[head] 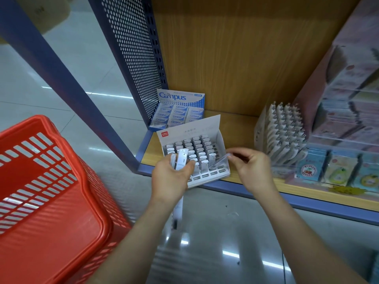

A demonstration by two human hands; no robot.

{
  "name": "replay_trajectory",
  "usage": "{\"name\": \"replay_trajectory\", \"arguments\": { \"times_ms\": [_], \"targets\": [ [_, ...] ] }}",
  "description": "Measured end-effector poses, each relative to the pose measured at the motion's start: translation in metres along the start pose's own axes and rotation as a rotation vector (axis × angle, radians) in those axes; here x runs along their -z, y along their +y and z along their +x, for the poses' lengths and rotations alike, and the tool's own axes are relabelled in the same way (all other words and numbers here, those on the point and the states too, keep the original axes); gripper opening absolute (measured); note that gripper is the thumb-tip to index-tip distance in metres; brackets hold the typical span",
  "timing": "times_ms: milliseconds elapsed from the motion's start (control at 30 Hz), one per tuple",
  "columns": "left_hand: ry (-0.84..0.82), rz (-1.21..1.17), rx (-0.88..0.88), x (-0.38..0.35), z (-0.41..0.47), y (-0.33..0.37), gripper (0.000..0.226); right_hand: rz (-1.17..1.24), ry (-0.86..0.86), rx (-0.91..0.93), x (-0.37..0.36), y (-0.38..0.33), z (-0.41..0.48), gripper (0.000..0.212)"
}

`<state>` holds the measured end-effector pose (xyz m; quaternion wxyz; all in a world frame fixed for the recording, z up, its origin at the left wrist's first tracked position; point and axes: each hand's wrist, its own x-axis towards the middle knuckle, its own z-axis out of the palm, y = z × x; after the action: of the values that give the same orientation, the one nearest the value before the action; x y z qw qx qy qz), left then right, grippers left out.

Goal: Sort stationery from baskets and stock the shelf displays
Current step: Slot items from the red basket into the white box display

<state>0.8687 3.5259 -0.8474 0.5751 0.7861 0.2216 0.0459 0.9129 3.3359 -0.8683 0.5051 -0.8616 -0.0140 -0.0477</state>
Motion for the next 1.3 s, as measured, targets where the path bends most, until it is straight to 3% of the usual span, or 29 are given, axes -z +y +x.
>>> {"name": "replay_trajectory", "arguments": {
  "times_ms": [133,267,533,767,867,1133,1300],
  "targets": [
    [-0.019,0.053,-0.036,-0.007,-0.001,0.001,0.023,-0.191,0.036,0.272,-0.006,0.008,0.002,0.019],
    [-0.038,0.132,-0.090,-0.012,-0.001,0.002,0.016,-0.269,-0.061,0.475,-0.008,0.007,0.007,0.019],
    [-0.056,0.108,-0.091,-0.021,0.006,0.005,0.011,-0.354,-0.215,0.619,-0.016,-0.002,0.011,0.019],
    [-0.023,-0.172,0.052,-0.020,0.003,0.012,0.020,-0.263,-0.152,0.512,-0.025,0.003,0.009,0.019],
    [0.022,-0.317,0.119,-0.017,0.000,0.018,0.022,-0.151,-0.092,0.386,-0.028,0.008,0.005,0.016],
    [0.013,-0.410,0.149,-0.019,-0.005,0.024,0.018,-0.081,0.002,0.205,-0.032,0.007,-0.002,0.019],
    [0.061,-0.526,0.197,-0.023,-0.002,0.028,0.019,-0.011,-0.073,-0.072,-0.025,-0.007,-0.005,0.048]
  ]
}}
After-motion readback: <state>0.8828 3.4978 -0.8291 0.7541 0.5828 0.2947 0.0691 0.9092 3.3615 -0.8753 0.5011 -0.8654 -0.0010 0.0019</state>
